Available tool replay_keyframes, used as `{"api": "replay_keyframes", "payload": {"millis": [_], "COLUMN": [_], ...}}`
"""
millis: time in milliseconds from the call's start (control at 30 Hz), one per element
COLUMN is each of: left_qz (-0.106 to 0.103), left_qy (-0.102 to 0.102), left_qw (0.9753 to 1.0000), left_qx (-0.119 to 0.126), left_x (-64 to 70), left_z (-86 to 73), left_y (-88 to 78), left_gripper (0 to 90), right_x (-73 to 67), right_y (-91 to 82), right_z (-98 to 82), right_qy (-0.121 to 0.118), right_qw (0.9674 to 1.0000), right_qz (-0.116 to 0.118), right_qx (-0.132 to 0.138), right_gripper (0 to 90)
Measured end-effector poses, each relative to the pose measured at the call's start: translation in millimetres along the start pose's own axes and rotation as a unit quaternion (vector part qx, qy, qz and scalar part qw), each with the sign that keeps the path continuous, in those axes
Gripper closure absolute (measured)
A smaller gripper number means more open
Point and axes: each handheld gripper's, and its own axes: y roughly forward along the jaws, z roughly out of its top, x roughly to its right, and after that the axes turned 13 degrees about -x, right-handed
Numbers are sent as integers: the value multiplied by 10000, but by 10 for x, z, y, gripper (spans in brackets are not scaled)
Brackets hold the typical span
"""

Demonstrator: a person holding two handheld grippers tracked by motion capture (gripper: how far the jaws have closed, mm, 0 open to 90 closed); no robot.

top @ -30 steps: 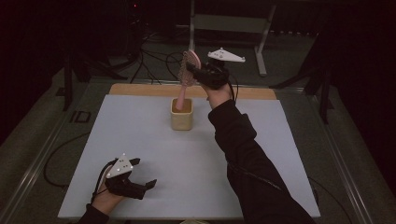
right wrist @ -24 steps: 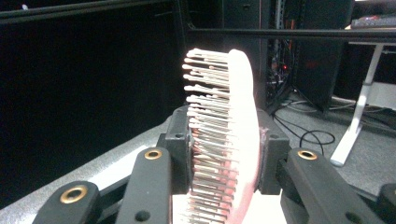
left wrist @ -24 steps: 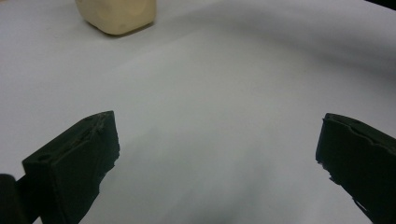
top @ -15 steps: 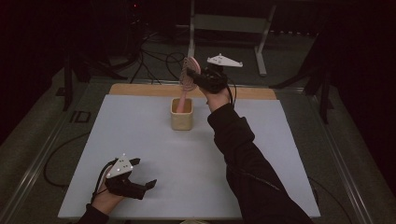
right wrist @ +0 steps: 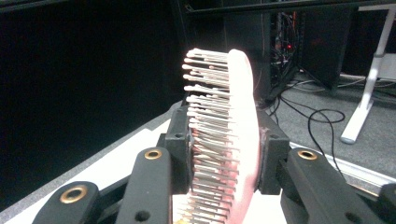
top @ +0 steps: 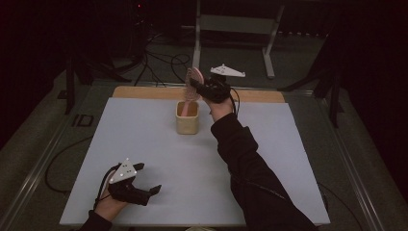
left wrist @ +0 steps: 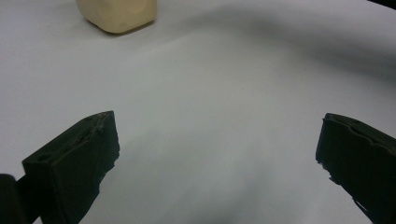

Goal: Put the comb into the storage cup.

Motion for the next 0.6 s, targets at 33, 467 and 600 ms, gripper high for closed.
{"api": "replay_keyframes", "payload": {"millis": [33, 467, 600], "left_qz": [-8, -13, -26], "left_qy": [-8, -4, -15], "left_qw": [10000, 10000, 10000], "left_qx": [4, -5, -7], "left_x": [1, -10, -9], "left_z": [-1, -4, -5], "left_y": [2, 2, 6], "left_gripper": [1, 1, 1], "right_x": [3, 41, 39], "right_y": [15, 119, 132], "right_z": [-26, -173, -191], "right_qy": [16, 207, 181], "right_qw": [10000, 9997, 9997], "right_qz": [-4, 40, 48], "right_qx": [-13, -125, -167], "right_gripper": [652, 652, 652]}}
